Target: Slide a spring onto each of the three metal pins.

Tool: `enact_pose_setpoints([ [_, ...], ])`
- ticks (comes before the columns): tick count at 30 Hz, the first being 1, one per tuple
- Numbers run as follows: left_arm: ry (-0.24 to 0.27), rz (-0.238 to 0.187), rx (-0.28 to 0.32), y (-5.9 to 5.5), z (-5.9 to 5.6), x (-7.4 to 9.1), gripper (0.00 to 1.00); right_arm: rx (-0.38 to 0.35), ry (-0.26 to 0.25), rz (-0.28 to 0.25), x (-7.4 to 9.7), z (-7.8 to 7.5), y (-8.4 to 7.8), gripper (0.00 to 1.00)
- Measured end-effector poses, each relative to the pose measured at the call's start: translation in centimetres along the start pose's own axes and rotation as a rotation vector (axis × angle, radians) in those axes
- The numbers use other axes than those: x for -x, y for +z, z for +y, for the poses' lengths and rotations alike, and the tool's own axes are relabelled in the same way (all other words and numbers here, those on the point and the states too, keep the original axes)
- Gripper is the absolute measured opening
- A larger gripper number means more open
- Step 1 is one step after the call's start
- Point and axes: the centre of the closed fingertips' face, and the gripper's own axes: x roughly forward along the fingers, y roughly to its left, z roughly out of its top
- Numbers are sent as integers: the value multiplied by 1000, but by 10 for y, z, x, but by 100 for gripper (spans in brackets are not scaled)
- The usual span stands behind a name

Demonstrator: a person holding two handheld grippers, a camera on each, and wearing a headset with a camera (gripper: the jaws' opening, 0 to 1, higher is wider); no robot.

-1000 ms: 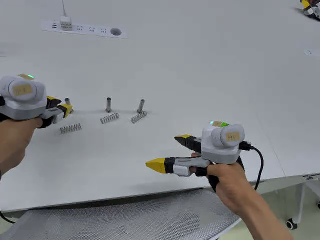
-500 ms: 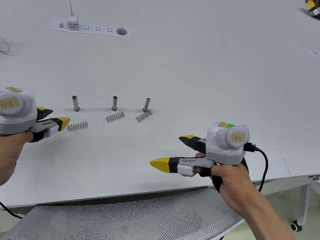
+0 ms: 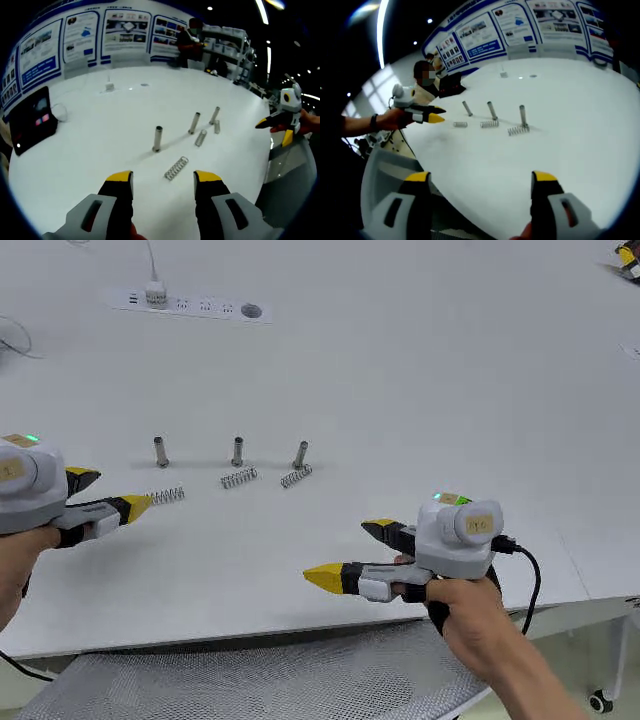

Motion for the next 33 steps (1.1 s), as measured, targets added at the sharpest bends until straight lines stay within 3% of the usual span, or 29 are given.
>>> enact_pose_setpoints([
  [16,-40,33,-32,-16,-15,11,64,4,8,2,-3,2,3,83],
  [30,-67,40,-70,-15,-21,11,67,12,9,11,-2,2,1,84],
  [33,-79,52,-109,-14,-25,10,67,11,7,11,0,2,0,84],
])
